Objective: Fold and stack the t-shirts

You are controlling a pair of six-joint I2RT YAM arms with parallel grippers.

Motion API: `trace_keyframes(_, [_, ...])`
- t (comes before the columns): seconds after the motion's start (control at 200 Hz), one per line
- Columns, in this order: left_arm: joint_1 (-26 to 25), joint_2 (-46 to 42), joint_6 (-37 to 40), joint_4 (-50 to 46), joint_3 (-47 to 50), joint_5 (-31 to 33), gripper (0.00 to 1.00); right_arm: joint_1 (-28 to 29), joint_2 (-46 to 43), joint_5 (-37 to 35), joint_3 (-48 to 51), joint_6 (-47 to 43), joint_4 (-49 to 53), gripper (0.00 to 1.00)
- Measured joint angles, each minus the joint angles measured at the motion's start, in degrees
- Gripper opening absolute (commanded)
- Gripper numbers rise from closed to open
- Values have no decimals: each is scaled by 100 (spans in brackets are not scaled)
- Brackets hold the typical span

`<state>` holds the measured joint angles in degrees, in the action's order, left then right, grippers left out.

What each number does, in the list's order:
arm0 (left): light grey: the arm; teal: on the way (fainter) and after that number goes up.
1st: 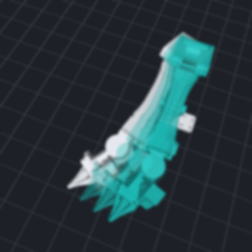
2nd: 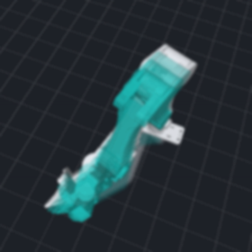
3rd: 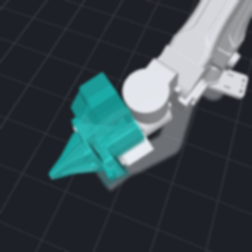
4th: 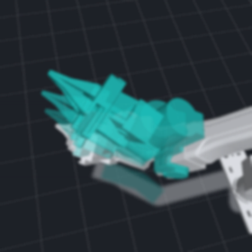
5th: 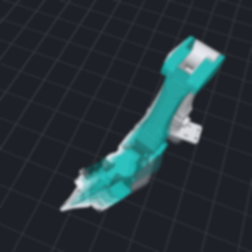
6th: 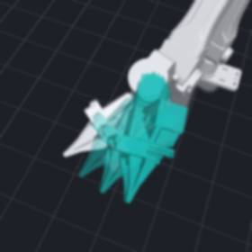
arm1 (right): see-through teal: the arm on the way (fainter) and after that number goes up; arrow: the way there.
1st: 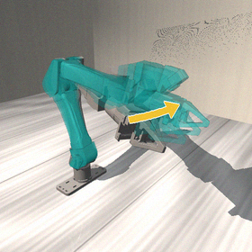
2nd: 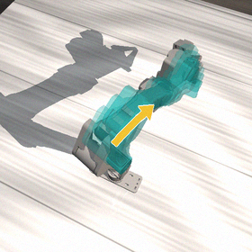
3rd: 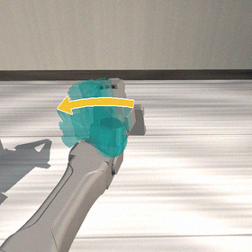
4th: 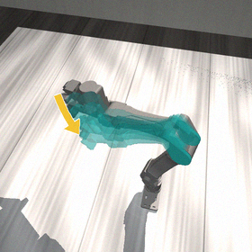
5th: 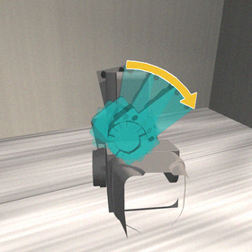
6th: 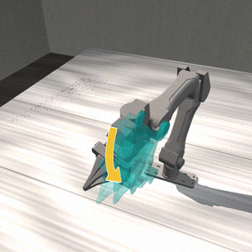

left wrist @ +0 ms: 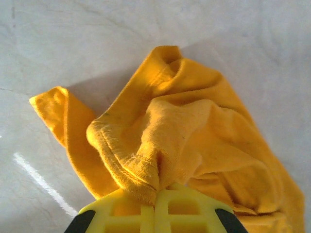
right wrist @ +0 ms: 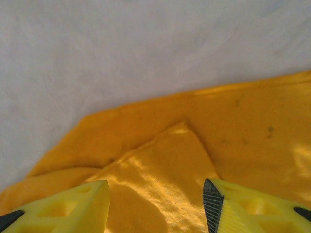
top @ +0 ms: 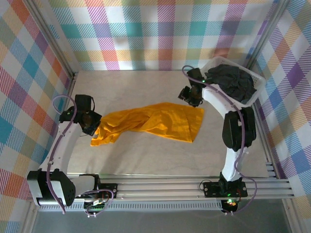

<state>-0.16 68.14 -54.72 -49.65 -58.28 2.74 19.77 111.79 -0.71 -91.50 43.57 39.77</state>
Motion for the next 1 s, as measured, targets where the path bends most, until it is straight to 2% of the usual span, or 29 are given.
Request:
trace_keyframes(0.22, [26,15,214,-15,170,205,0,-175,726,177,166,-767,-404,52])
trace_keyframes(0.405, [133,339,564,-11,98,345,0,-420,1016,487,-330,-1346,-450,46])
trace_keyframes(0.69, [260,916,922,87,-350,376,0,-387,1121,726,-334,-1410,-466,40])
trace_keyframes(1.0, [262,1272,960,203,-581,240,0,-247,1344,717,-348,-1434,-254,39])
